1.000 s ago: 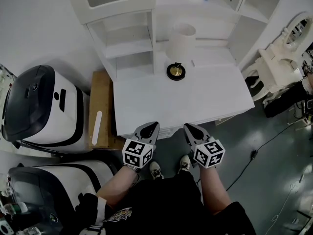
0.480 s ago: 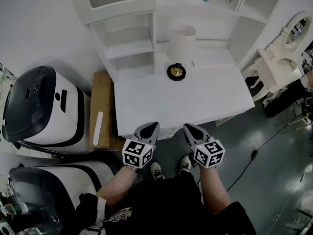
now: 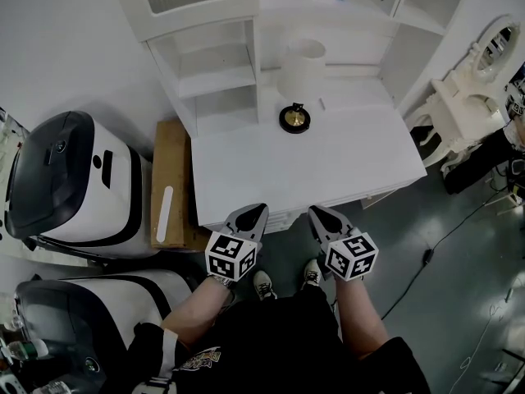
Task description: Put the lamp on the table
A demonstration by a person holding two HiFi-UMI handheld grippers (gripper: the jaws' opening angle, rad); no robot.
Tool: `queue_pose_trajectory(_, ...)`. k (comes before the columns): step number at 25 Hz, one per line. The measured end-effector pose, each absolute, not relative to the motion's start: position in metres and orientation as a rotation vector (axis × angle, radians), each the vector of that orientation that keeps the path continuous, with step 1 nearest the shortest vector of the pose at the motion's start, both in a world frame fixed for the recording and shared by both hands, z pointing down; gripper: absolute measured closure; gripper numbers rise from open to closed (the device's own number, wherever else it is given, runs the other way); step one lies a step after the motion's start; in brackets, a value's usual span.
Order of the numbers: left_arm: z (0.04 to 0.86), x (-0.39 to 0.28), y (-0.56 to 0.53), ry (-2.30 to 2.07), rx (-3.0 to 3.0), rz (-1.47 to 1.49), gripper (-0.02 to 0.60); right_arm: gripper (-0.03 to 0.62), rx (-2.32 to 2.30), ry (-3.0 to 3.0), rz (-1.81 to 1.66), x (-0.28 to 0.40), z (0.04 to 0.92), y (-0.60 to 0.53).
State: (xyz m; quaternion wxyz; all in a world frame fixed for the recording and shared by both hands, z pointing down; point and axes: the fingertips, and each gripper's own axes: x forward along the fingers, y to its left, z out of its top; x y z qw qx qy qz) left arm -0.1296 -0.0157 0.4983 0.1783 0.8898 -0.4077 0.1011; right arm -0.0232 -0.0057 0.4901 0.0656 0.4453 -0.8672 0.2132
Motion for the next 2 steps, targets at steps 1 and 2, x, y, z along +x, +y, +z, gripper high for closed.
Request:
queue_pose_trajectory(1, 0.4978, -0.1291, -0.0151, -1.153, 2.518, 0.286, 0.575, 0.568, 1.344, -2.616, 0.643, -0.0227, 0.4899, -0.0049)
queue_pose_trajectory(2, 0.4972, -0.1286, -0.0146, -1.152, 2.520, 0.286, 0.575, 0.568, 1.346, -2.616, 0.642, -0.0222, 0.4897, -0.0042)
